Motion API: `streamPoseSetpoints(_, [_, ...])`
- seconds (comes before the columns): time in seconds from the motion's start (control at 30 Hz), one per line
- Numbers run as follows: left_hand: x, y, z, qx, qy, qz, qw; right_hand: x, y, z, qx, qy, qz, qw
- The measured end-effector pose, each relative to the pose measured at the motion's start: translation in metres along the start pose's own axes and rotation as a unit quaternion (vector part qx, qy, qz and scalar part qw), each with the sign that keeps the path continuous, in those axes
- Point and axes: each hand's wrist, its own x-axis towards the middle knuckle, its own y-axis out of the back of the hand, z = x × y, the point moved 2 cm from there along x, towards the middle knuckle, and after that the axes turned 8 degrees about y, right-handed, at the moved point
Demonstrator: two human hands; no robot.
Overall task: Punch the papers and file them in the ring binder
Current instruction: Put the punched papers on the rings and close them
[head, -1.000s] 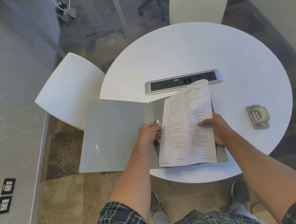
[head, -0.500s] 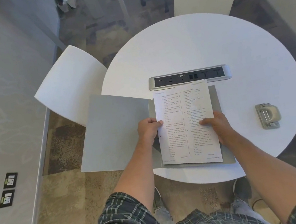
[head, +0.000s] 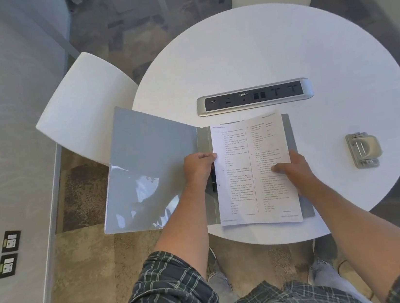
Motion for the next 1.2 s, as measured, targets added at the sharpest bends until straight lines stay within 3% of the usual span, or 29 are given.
streamPoseSetpoints(0.17, [0.002, 0.0, 0.003, 0.023, -0.019, 0.029, 0.999, 0.001, -0.002, 0.001, 0.025, 0.02, 0.003, 0.999])
streamPoseSetpoints(0.4, [0.005, -0.004, 0.014, 0.14, -0.078, 0.054, 0.986, 0.002, -0.001, 0.01, 0.008, 0.042, 0.021, 0.999])
streamPoseSetpoints(0.8, [0.012, -0.003, 0.025, 0.192, -0.036, 0.002, 0.981, 0.002, 0.002, 0.013, -0.014, 0.054, 0.054, 0.997])
streamPoseSetpoints(1.2, [0.017, -0.011, 0.026, 0.153, 0.013, -0.02, 0.988, -0.003, 0.007, 0.015, -0.015, 0.058, 0.076, 0.995])
